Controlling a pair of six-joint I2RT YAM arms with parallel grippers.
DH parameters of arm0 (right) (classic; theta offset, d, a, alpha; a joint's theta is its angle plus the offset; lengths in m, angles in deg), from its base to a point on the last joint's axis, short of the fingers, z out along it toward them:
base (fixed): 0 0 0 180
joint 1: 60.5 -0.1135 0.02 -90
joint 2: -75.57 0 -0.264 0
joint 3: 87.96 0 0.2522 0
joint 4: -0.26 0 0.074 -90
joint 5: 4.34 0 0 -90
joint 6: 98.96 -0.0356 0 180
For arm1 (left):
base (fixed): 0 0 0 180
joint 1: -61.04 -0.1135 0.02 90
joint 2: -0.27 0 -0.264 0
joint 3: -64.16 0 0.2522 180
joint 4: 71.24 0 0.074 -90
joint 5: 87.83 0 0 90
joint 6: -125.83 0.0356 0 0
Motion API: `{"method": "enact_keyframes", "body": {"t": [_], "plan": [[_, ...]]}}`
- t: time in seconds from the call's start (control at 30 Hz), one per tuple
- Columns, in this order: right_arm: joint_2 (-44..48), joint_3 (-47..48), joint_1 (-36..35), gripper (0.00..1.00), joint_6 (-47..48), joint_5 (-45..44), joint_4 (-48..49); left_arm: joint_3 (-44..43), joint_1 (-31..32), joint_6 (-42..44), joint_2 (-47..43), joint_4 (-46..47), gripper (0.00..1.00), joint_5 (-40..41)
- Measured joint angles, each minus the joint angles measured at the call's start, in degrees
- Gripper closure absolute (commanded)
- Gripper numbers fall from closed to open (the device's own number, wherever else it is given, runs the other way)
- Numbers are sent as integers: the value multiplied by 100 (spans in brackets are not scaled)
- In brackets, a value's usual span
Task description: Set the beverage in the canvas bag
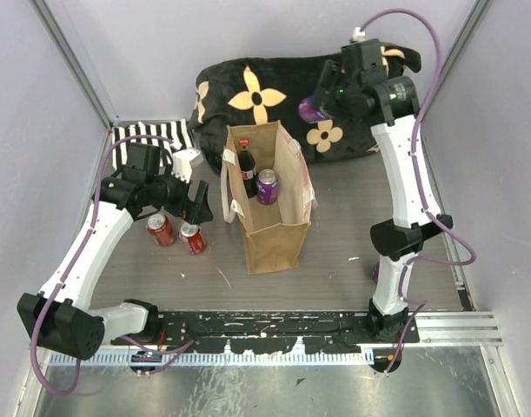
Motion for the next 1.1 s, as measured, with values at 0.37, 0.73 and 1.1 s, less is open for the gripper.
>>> {"method": "enact_keyframes", "body": {"t": [0.37, 0.73, 1.1], "plan": [[175, -844, -1805, 99, 61, -603, 380, 0, 0, 48, 96, -2, 2, 17], [9, -1991, -2282, 99, -35, -822, 313, 0, -2, 50, 153, -2, 2, 24], [-72, -2966, -2347, 99, -42, -782, 684, 0, -2, 28, 153, 0, 2, 24]]}}
